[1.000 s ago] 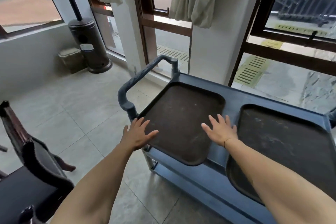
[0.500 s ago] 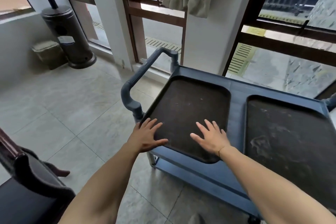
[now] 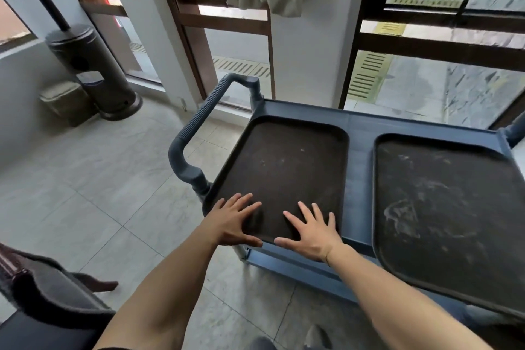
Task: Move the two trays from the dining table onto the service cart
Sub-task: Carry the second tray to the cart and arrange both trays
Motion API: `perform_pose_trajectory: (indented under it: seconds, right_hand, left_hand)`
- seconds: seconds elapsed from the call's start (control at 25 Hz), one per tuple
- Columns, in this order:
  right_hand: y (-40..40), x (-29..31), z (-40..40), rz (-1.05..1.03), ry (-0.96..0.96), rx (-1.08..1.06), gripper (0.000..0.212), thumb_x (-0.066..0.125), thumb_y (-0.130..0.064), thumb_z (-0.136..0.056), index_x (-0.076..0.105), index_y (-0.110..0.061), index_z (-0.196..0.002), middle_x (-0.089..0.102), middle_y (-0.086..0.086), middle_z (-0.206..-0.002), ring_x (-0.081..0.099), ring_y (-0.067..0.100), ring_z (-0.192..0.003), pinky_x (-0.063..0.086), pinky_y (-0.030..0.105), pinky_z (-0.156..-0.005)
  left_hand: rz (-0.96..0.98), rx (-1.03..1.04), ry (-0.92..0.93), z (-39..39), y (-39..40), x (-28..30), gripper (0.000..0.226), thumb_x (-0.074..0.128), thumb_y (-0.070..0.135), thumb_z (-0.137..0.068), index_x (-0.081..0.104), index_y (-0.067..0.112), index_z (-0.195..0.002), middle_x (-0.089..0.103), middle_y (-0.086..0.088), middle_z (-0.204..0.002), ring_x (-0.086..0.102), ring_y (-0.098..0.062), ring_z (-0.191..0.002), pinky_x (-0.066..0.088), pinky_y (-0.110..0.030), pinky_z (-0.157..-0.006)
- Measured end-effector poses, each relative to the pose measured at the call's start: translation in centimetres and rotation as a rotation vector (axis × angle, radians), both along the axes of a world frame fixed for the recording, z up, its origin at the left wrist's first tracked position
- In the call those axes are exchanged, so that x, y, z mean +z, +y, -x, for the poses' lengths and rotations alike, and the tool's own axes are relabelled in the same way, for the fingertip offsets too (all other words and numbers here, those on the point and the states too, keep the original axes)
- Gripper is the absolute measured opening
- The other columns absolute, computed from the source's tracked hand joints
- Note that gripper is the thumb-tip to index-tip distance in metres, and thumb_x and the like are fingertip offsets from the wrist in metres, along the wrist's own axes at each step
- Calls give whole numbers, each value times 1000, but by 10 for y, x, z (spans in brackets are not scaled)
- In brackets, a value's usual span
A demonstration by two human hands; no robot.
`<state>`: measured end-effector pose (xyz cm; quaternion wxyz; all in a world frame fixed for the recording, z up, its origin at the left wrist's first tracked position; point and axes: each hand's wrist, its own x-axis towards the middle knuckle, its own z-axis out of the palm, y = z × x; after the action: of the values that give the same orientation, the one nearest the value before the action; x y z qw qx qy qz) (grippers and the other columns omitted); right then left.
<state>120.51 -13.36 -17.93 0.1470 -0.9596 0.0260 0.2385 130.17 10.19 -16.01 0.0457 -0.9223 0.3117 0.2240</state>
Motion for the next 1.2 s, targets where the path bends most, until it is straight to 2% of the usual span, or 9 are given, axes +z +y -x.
perform_pose_trajectory:
  seconds: [0.16, 0.4, 0.56, 0.72, 0.96, 1.2]
  right_hand:
    - [11, -2, -5, -16, 6, -9, 110, 21, -103, -54, 2, -54, -150, -15, -5, -165, -21, 32, -148, -11, 75, -104]
    - [26, -10, -10, 43, 22, -61, 119, 24, -106, -43, -6, -57, -148, -23, -1, -163, -27, 37, -145, -14, 79, -98]
    - [39, -12, -10, 103, 24, -40, 118, 36, -100, -51, -16, -54, -146, -29, 6, -161, -29, 44, -142, -14, 79, -99]
    - [45, -14, -9, 147, -9, -52, 104, 39, -92, -67, -18, -54, -145, -27, 9, -161, -26, 45, -143, -10, 79, -101]
    - [41, -11, -17, 170, -11, -17, 101, 26, -95, -66, -19, -53, -146, -22, 13, -162, -21, 48, -144, -6, 79, -102]
    - [35, -10, -32, 209, -10, 2, 97, 24, -92, -71, -19, -50, -147, -21, 15, -162, -18, 51, -144, -2, 79, -103]
  left_hand:
    - [-56, -65, -9, -8, 3, -4, 111, 35, 99, -61, -9, 51, -151, -17, 10, -165, -15, -24, -152, -2, -56, -119]
    - [-56, -192, -21, -23, 20, -15, 104, 31, 98, -63, -23, 60, -143, -25, 9, -163, -20, -32, -150, -5, -64, -117]
    - [-4, -252, -39, -32, 27, -21, 98, 27, 96, -67, -26, 61, -141, -28, 4, -162, -23, -38, -148, -6, -66, -116]
    - [24, -283, -60, -37, 28, -26, 93, 25, 93, -70, -25, 61, -141, -23, 1, -164, -18, -41, -148, -4, -67, -115]
    - [6, -327, -73, -51, 24, -24, 95, 27, 92, -71, -13, 54, -149, -13, -4, -166, -9, -44, -149, 4, -69, -115]
    - [-7, -353, -83, -69, 15, -22, 92, 36, 84, -78, -5, 50, -152, -6, -7, -167, -3, -45, -150, 8, -69, -115]
